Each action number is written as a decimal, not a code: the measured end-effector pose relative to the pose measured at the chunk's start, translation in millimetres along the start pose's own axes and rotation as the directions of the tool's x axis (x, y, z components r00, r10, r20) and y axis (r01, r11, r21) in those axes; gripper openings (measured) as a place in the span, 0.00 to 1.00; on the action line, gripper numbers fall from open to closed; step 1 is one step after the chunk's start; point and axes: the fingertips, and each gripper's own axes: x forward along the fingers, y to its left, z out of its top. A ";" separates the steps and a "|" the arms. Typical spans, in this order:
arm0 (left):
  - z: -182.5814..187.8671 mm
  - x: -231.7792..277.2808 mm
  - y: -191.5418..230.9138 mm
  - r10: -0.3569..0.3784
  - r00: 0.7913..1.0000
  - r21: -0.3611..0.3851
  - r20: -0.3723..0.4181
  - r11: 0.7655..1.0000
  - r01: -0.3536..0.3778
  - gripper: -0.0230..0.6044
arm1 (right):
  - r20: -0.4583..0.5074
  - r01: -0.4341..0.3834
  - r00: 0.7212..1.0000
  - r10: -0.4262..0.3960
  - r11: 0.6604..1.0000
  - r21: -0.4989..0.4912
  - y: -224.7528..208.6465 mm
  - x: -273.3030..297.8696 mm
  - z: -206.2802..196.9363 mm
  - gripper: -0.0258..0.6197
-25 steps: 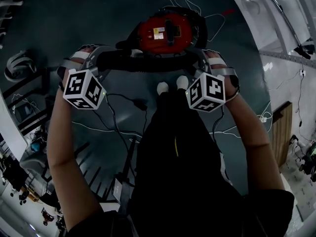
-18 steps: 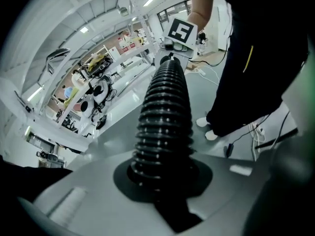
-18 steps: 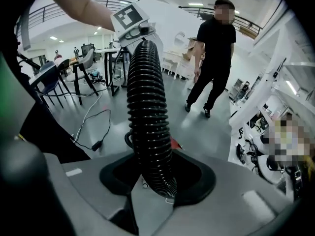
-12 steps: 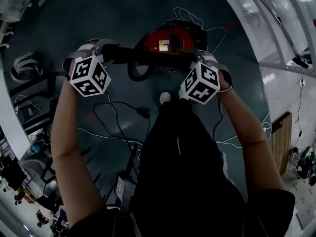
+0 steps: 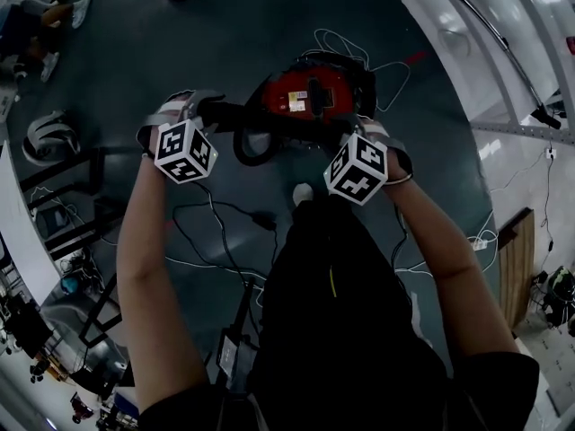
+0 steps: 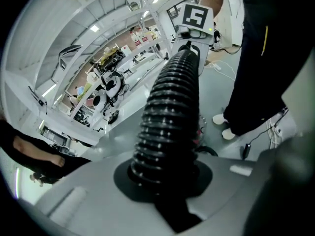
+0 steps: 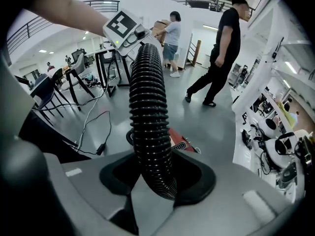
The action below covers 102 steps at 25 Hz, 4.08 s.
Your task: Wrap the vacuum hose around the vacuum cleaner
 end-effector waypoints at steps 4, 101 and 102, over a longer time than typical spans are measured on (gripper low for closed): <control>1.1 16.3 4.4 0.037 0.999 0.013 0.011 0.999 -0.037 0.14 | -0.009 0.013 1.000 -0.013 1.000 0.011 -4.2 7.8 -7.5 0.33; 108.6 212.6 -193.4 -0.224 0.909 -0.063 0.352 0.963 0.262 0.35 | -0.137 0.091 0.982 -0.131 0.959 -0.267 21.2 191.9 -96.0 0.40; 109.5 213.2 -195.2 -0.237 0.901 -0.091 0.363 0.954 0.287 0.36 | -0.124 0.103 0.982 -0.143 0.954 -0.283 20.7 193.1 -97.5 0.40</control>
